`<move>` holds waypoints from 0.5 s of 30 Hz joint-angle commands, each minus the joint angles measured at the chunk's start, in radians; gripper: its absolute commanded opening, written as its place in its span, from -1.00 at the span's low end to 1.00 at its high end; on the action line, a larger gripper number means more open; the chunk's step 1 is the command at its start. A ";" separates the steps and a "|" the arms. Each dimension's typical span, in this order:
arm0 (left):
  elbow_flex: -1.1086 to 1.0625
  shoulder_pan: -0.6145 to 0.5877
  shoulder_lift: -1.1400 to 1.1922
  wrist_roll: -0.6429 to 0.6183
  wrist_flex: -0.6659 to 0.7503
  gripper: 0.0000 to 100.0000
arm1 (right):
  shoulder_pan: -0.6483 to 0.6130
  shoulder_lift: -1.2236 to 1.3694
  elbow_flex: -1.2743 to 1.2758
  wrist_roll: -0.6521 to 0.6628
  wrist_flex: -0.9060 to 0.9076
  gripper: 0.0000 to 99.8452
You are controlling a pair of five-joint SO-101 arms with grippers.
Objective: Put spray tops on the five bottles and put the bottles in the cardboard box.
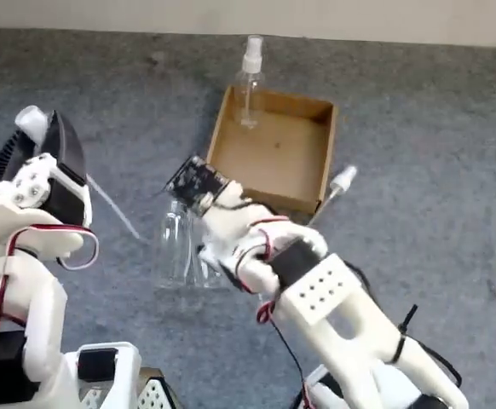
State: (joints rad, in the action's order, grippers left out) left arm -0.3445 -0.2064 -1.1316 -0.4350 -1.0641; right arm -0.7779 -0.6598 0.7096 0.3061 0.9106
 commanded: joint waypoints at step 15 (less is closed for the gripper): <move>-0.145 -0.010 -0.002 -0.121 0.143 -0.99 | -0.119 -0.213 0.306 -0.101 -0.354 -0.99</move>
State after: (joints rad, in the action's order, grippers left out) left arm -0.4856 -0.2048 -1.1254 -0.5470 -0.9444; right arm -0.9283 -0.8378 1.0273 0.2125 0.5823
